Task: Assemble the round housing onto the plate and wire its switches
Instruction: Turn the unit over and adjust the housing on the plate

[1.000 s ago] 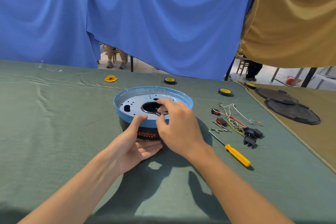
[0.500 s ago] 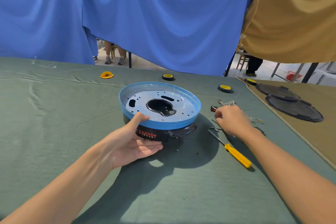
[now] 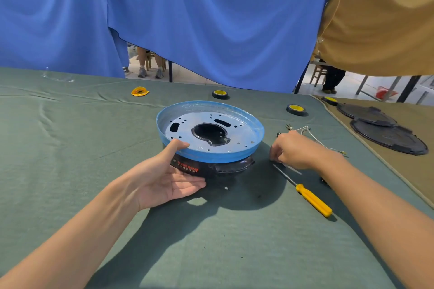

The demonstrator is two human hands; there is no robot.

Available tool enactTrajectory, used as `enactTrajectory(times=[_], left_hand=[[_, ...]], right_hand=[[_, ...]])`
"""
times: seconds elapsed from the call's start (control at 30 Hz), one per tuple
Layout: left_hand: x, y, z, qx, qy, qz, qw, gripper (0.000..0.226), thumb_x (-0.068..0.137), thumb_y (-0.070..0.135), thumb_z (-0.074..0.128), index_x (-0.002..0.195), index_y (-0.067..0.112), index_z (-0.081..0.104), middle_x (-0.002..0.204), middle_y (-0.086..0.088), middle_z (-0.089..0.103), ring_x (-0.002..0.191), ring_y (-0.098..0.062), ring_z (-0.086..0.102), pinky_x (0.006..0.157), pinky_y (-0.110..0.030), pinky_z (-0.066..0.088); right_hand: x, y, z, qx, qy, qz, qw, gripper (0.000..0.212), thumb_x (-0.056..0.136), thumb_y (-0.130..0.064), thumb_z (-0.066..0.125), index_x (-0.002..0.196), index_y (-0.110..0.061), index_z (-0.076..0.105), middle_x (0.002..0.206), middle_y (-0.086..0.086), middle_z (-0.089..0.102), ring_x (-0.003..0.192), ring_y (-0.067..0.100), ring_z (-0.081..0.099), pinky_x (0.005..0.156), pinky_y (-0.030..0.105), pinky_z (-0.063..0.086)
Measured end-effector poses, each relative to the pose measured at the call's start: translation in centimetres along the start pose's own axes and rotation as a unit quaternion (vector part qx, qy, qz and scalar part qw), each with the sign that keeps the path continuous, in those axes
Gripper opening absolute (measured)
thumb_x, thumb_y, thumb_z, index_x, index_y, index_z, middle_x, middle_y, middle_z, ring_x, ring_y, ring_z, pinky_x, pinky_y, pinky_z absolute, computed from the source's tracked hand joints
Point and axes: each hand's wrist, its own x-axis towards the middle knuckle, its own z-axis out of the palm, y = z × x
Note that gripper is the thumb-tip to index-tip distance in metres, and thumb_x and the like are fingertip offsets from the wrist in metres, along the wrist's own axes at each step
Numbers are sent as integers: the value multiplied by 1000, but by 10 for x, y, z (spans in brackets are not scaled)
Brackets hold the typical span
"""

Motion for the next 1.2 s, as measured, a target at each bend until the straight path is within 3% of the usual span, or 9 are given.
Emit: enactTrajectory(times=[0.13,0.23,0.33,0.47,0.6,0.67,0.8,0.97,1.2], left_hand=[[-1,0,1,17,9,4,1000,84,56,40,79,114,-13,50,102,-35,69,92,-41,73,77,-42,59],[-1,-1,3,-1,20,2,1000,67,75,38,74,111,-13,48,101,-38,67,90,-43,72,78,-44,58],[-3,-4,9,-29,25,9,999,59,81,35,71,109,-12,46,105,-42,64,89,-47,71,74,-46,59],[-7,-7,13,-45,36,24,998,52,81,28,72,110,-8,48,102,-41,65,86,-47,71,72,-46,59],[-9,1,13,-28,74,29,996,54,75,31,76,100,-7,48,101,-36,65,84,-43,73,76,-48,56],[-8,7,11,-35,92,35,995,61,76,35,75,104,-11,46,107,-34,62,85,-43,72,78,-52,54],[-5,17,5,-89,119,36,988,76,80,47,71,123,-6,38,113,-33,57,90,-42,66,83,-56,49],[-4,18,-2,-109,129,48,984,83,79,53,74,129,-4,40,123,-31,55,96,-42,63,86,-54,50],[-8,8,-5,-44,135,100,985,42,83,26,72,107,-1,52,100,-28,65,84,-38,71,64,-44,59]], right_hand=[[-2,-5,-5,-33,-24,-12,999,31,76,-2,53,83,-26,72,85,4,69,79,24,66,73,38,58],[-5,-10,-9,-53,-41,-21,998,33,75,0,52,81,-27,70,82,3,66,80,24,65,72,37,58],[-6,-15,-10,-79,-19,-22,996,28,80,-2,50,88,-23,67,95,7,65,90,28,62,78,39,55],[-7,-12,-26,-44,116,-17,992,23,93,-6,49,98,-8,71,99,9,67,98,29,59,85,39,48],[-18,-24,-54,120,280,-36,952,15,96,-14,55,95,-9,69,89,3,63,87,21,57,76,28,38],[-21,-42,-60,189,305,-70,931,12,96,-18,57,91,-13,66,81,-2,65,78,16,59,69,26,41],[-13,-79,-47,292,236,-82,923,16,100,-28,50,91,-16,55,79,-8,68,69,2,56,56,12,36],[-2,-107,-18,291,145,-94,941,21,103,-31,41,89,-18,48,82,-1,69,72,16,55,63,31,41],[-16,-108,-20,254,131,-103,953,22,103,-34,39,87,-21,48,74,-3,70,78,16,62,75,40,52]])
